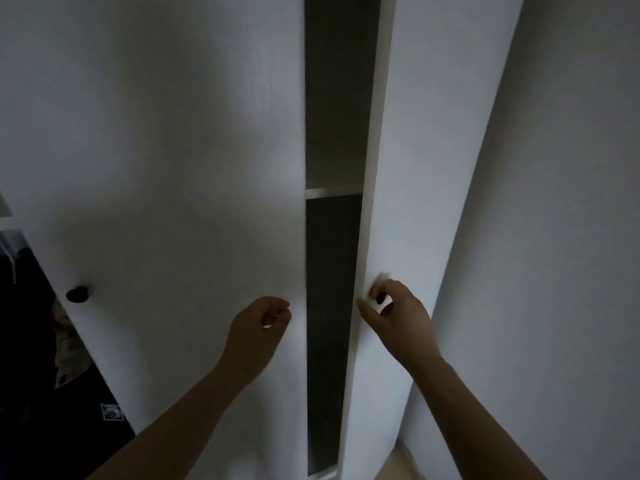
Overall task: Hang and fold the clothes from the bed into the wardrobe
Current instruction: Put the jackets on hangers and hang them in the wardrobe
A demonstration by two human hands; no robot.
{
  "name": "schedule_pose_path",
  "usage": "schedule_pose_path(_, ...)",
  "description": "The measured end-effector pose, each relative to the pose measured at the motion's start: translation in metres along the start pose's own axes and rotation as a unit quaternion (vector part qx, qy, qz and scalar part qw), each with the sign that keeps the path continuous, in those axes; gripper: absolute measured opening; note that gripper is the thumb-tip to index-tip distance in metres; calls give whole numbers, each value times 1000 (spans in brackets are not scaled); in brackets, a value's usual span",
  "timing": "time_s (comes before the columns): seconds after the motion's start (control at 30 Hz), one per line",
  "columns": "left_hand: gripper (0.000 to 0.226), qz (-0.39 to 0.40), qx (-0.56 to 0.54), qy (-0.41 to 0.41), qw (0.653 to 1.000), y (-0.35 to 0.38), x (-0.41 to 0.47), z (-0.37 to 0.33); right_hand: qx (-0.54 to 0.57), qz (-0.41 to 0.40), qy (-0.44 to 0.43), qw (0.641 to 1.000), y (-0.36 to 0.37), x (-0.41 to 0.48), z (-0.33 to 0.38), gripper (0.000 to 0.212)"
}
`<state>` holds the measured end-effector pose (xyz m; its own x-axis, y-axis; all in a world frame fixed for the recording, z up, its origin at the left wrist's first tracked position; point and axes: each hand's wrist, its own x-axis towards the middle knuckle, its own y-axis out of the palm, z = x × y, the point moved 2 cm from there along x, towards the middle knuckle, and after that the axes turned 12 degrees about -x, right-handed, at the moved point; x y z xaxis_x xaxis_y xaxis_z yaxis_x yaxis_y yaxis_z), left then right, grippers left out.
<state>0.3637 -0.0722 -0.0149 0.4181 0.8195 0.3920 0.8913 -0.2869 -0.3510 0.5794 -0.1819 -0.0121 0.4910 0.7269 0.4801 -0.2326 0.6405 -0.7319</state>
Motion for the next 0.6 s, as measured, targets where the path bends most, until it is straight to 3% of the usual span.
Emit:
schedule_pose_path(0.37, 13, 105, -62, 11, 992, 58, -5, -13, -120, -96, 51, 987, -50, -50, -35, 61)
schedule_pose_path(0.6, 14, 146, -97, 16, 984, 85, -9, -31, -152, -109, 114, 976, -83, -72, -62, 35)
